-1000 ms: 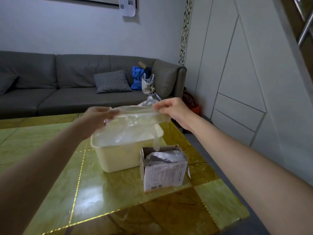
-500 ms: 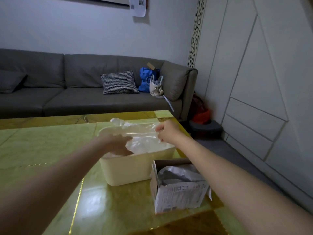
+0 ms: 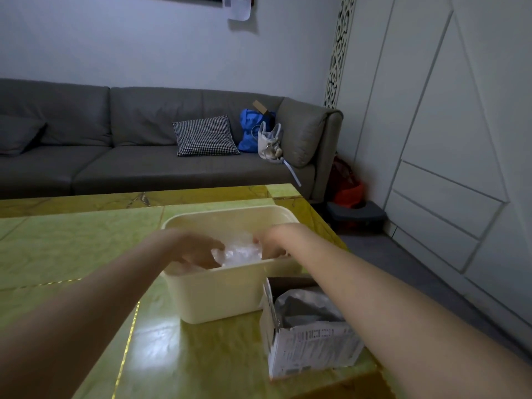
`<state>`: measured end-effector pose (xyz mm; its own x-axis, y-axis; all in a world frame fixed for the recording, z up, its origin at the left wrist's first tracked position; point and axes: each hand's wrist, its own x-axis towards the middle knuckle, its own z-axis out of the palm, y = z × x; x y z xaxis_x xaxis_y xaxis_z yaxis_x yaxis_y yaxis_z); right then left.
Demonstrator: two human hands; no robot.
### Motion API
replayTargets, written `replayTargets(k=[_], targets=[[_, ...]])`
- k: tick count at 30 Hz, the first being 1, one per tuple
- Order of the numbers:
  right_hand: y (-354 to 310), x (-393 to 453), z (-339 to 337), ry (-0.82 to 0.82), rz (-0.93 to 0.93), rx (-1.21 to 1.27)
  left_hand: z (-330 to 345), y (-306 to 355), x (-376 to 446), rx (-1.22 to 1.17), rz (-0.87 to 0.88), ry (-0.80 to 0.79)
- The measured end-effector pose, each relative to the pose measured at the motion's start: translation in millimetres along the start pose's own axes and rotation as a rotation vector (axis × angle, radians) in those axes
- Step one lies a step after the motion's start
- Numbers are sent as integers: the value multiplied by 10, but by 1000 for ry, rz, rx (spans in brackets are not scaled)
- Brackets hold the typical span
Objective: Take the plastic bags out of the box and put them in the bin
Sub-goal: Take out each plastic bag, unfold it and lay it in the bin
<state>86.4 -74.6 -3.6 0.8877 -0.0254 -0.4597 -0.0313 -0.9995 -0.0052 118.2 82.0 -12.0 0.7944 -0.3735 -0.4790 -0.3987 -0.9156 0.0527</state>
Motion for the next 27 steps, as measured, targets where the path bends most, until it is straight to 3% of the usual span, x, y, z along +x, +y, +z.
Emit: replayTargets(k=[8,12,15,17,19,27], targets=[[39,-262,-176,53,-26,-85,-203,0,-278,10,-1,40],[153,-669,-317,305,-46,1,-333,118,-600,-23,67,308],[271,-1003,-283,178,-3,123,-312,369,-766,-166,230,521],[336,-1169,-157,-4,50,103,-213,590,-843,-172,306,508],[386,-1259,25,-71,90,66,-66,812,-897,-141,355,450],[343,-1303,346,232,45,70,231,1142,-958,-94,338,335]])
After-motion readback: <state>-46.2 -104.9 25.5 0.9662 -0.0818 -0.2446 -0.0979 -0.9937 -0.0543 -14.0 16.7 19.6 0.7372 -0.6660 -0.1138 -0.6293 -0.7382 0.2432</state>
